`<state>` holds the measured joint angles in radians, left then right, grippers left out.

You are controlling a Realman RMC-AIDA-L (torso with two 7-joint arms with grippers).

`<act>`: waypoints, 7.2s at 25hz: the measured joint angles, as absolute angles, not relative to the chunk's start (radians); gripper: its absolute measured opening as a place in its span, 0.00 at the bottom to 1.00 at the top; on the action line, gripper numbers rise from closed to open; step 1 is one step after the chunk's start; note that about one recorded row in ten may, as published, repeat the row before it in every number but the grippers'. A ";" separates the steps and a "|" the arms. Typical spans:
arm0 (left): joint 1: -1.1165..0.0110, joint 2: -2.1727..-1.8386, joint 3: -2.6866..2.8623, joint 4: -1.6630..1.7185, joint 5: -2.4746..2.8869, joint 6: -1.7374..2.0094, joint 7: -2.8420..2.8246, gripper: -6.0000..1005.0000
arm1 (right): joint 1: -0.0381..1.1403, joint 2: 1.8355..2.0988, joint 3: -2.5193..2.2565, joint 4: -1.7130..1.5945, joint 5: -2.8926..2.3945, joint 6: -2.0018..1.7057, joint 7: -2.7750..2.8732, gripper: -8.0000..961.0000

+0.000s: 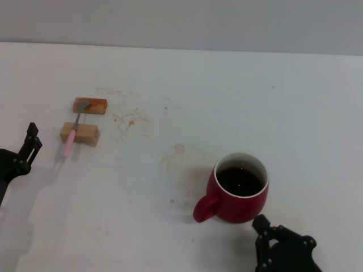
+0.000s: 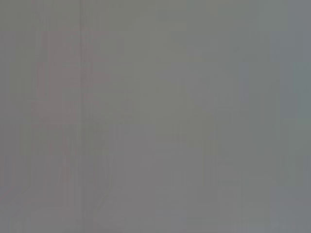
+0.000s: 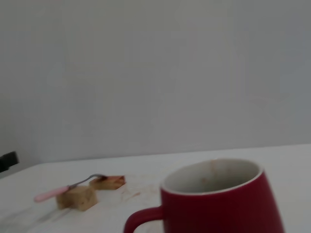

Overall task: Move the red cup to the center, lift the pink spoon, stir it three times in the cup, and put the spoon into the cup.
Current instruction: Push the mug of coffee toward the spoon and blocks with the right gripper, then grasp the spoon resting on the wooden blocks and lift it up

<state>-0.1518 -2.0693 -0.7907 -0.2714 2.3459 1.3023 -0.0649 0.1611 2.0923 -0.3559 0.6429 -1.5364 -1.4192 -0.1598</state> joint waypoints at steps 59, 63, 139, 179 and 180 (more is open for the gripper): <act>-0.147 -2.071 -0.784 -0.259 2.344 1.297 -0.065 0.81 | 0.239 2.092 -0.251 0.598 -1.577 -1.308 -0.157 0.01; -0.149 -2.071 -0.784 -0.259 2.344 1.289 -0.064 0.81 | 0.252 2.092 -0.243 0.585 -1.578 -1.313 -0.158 0.01; -0.220 -2.066 -0.820 -0.249 2.344 1.237 -0.063 0.81 | 0.432 2.092 -0.051 0.559 -1.577 -1.133 -0.148 0.01; -0.193 -2.075 -0.654 -0.286 2.350 1.165 -0.063 0.81 | 0.322 2.085 0.055 0.486 -1.576 -1.274 -0.154 0.01; -0.192 -2.075 -0.652 -0.285 2.351 1.161 -0.063 0.81 | 0.322 2.085 0.055 0.486 -1.576 -1.274 -0.154 0.01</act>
<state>-0.1922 -2.0751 -0.6517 -0.2854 2.3506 1.1607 -0.0631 0.3223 2.0848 0.0549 0.4862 -1.5759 -1.2740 -0.1542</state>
